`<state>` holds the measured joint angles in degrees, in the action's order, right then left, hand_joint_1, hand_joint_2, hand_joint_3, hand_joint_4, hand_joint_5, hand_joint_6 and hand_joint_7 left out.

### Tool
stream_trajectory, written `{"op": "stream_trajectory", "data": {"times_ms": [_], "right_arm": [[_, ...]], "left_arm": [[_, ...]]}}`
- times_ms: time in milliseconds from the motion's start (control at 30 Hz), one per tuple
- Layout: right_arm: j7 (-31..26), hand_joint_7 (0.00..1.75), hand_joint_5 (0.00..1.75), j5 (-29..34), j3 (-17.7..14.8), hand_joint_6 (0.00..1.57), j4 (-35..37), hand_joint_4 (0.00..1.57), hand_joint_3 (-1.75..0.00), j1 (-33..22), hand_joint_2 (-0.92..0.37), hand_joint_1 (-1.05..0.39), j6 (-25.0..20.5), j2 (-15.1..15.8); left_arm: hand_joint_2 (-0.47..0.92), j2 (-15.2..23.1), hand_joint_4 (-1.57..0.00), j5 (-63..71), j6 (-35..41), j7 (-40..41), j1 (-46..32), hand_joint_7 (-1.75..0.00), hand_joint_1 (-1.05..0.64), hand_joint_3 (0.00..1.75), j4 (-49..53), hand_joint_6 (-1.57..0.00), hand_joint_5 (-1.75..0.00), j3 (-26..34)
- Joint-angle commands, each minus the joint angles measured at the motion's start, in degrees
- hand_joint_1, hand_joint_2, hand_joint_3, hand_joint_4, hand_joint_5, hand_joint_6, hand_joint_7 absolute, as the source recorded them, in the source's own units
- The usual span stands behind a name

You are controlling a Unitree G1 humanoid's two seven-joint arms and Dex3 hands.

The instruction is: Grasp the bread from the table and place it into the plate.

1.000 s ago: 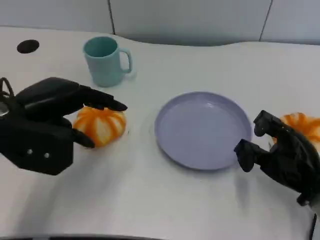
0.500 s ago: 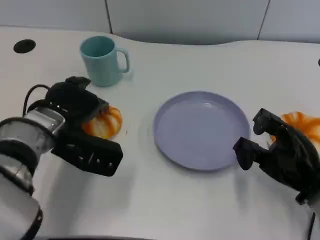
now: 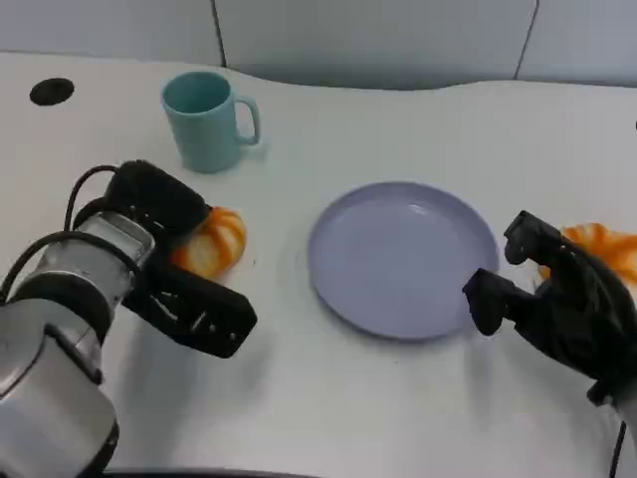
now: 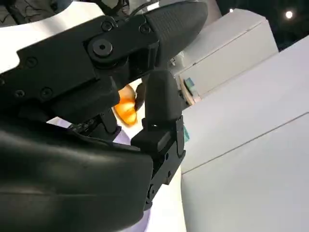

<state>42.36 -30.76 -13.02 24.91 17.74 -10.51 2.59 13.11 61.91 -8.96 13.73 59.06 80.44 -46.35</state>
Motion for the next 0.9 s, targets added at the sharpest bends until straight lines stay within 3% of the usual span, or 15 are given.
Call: {"op": "stream_trajectory", "data": {"times_ms": [33, 167, 200, 267, 467, 500, 533, 567, 700, 767, 833, 900], "right_arm": [[0.0, 1.75, 1.75, -1.6, -0.9, 0.62, -1.1, 0.86, 0.00, -0.5, -0.89, -0.38, -0.7, 0.3], [-2.4, 1.75, 1.75, -1.6, -0.8, 0.63, -3.1, 0.86, 0.00, -1.0, -0.87, -0.40, -1.7, 0.1], [-2.6, 1.75, 1.75, -1.7, -0.7, 0.63, -3.4, 0.86, 0.00, -1.1, -0.87, -0.39, -1.7, 0.2], [-2.5, 1.75, 1.75, -2.1, -0.8, 0.63, -3.7, 0.86, 0.00, -1.3, -0.87, -0.39, -1.8, 0.1], [-1.5, 1.75, 1.75, -3.1, -0.9, 0.61, -3.5, 0.86, -0.01, -1.3, -0.88, -0.37, -1.4, 0.2], [-1.7, 1.75, 1.75, -3.6, -1.2, 0.61, -3.3, 0.86, -0.01, -1.0, -0.88, -0.37, -2.0, 0.3], [-1.8, 1.75, 1.75, -3.8, -1.4, 0.61, -3.2, 0.86, -0.01, -0.9, -0.88, -0.37, -2.2, 0.4], [-1.9, 1.75, 1.75, -4.0, -1.5, 0.61, -3.1, 0.86, -0.01, -0.8, -0.88, -0.38, -2.4, 0.4], [-2.2, 1.75, 1.75, -4.2, -1.4, 0.61, -3.0, 0.85, 0.00, -0.7, -0.88, -0.38, -2.6, 0.6], [-2.1, 1.75, 1.75, -4.2, -1.4, 0.61, -2.9, 0.85, 0.00, -0.7, -0.88, -0.38, -2.6, 0.6], [-2.3, 1.75, 1.75, -4.0, -1.3, 0.61, -2.7, 0.85, 0.00, -0.6, -0.88, -0.38, -2.4, 0.5], [-2.3, 1.75, 1.75, -3.9, -1.3, 0.61, -2.5, 0.85, 0.00, -0.5, -0.87, -0.38, -2.4, 0.3]], "left_arm": [[0.81, -0.1, -0.72, -3.4, -0.6, -1.3, -0.8, -0.02, -0.36, 0.00, 0.4, -1.12, -1.33, 2.3], [0.90, -0.4, -0.62, -12.5, -2.5, -5.2, -0.3, 0.00, -0.18, 0.05, -0.1, -1.03, -1.10, 10.5], [0.91, -0.4, -0.64, -13.7, -2.7, -5.8, -0.2, 0.00, -0.16, 0.08, -0.1, -0.99, -0.96, 11.6], [0.92, 0.2, -0.68, -15.4, -4.0, -5.9, 0.2, -0.02, -0.13, 0.10, -0.4, -0.99, -0.84, 13.1], [0.92, 0.9, -0.70, -16.3, -5.4, -5.7, 0.7, -0.03, -0.12, 0.08, -0.5, -1.04, -0.94, 13.9], [0.92, 2.5, -0.70, -17.5, -7.6, -4.8, 3.3, -0.03, -0.12, 0.08, -1.2, -1.04, -0.95, 15.3], [0.92, 4.0, -0.61, -18.5, -10.2, -3.7, 6.1, -0.27, -0.06, 0.07, -2.1, -1.02, -1.32, 16.6], [0.90, 5.1, -0.57, -19.3, -12.0, -2.9, 8.1, -0.83, -0.05, 0.03, -2.6, -0.78, -1.55, 17.5], [0.89, 6.9, -0.61, -19.9, -16.5, -1.5, 13.5, -1.59, 0.02, 0.01, -3.6, -0.52, -1.73, 19.0], [0.90, 7.0, -0.63, -20.2, -17.3, -1.3, 14.4, -1.71, 0.04, 0.01, -3.6, -0.48, -1.74, 19.1], [0.89, 6.8, -0.69, -21.4, -20.8, -2.0, 17.6, -1.58, -0.04, 0.01, -4.3, -0.55, -1.75, 19.9], [0.85, 6.2, -0.77, -21.5, -22.7, -2.0, 20.0, -1.01, -0.07, 0.00, -4.9, -0.80, -1.60, 19.7]]}}
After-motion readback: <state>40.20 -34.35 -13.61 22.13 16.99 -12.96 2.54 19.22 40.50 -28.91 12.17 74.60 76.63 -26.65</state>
